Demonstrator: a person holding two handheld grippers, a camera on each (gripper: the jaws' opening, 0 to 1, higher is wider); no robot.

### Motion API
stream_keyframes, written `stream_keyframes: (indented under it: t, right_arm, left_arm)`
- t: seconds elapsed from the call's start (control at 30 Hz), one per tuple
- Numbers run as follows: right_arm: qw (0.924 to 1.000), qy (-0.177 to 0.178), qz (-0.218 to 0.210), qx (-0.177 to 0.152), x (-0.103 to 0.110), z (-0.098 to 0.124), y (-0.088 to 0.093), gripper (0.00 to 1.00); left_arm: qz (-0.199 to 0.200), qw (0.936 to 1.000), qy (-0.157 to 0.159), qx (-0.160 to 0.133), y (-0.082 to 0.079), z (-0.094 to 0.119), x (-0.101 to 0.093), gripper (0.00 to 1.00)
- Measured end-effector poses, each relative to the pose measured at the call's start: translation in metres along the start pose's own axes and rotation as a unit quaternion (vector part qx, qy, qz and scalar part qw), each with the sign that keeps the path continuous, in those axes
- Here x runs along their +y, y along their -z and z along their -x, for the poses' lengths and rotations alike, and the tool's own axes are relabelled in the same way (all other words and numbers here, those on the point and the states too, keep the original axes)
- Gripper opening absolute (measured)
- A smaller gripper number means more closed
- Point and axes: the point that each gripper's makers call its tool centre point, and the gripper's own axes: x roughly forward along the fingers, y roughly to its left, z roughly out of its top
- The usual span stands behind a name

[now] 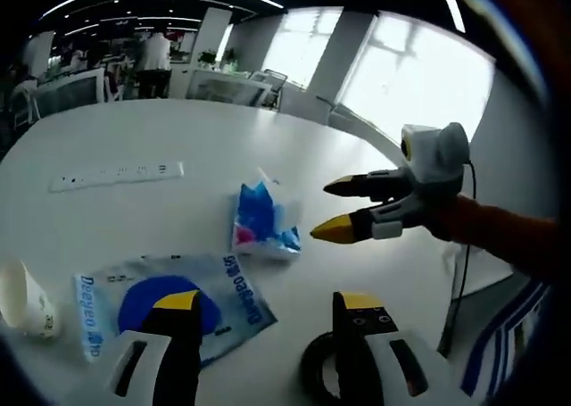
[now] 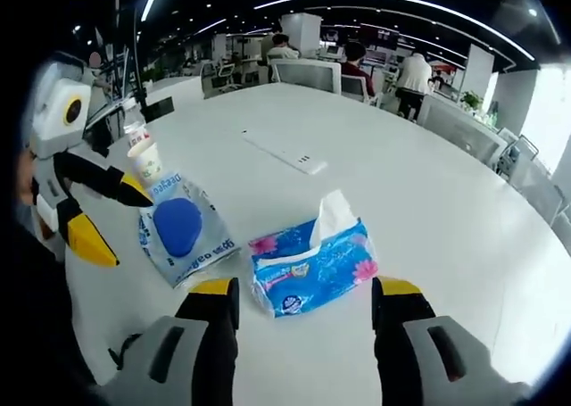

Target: Arrange the tabletop items into an orderly group along one side of the table until the central work area is clear of visible clutter.

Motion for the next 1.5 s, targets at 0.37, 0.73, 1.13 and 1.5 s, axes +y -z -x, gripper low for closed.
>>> stream_keyframes:
  t: [0.37,0.73,1.13,1.5]
  right_arm:
    - [0.9994,-0.003,0.034,0.005,-0.02,-0.008,-0.008,0.55]
    - [0.9975,-0.015,0.067,0.018,-0.031,-0.024,-0.016,0.5]
    - [0.9927,-0.03,0.106,0.048,-0.041,-0.05,-0.017,0.44]
    - [0.9918,-0.066,0.097,0.051,-0.036,-0.061,-0.008,0.37]
  left_arm:
    - [0.039,0.9992,0.011,-0.001,-0.002,-0.027,-0.012,0.55]
    - [0.068,0.9974,0.021,0.01,-0.013,-0.052,-0.012,0.51]
    - [0.108,0.9931,0.037,0.024,-0.009,-0.079,-0.025,0.4]
    - [0.12,0.9912,0.037,0.042,-0.006,-0.101,-0.026,0.23]
